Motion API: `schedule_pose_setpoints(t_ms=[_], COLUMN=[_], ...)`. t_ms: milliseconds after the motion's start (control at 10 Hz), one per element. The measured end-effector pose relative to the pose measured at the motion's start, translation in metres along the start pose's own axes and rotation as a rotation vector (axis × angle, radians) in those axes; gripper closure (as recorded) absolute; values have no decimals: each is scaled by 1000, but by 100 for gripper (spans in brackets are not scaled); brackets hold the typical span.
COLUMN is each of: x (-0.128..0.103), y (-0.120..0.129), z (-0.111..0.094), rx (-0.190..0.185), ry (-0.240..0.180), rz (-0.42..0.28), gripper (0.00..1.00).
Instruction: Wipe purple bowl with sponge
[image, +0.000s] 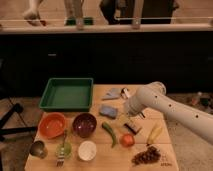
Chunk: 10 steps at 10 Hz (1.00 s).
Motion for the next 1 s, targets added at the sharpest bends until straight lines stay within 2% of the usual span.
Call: schedule_pose_setpoints(t_ms=[300,500,600,800,1000], x=[2,2,2,0,3], y=[0,-4,-12,-37,-48], z=[-1,4,12,41,55], rx=[4,4,3,-3,-3], ry=[-3,-33,-51,-88,-100], rz=[4,4,-4,-47,-70], gripper=[20,20,20,20,20])
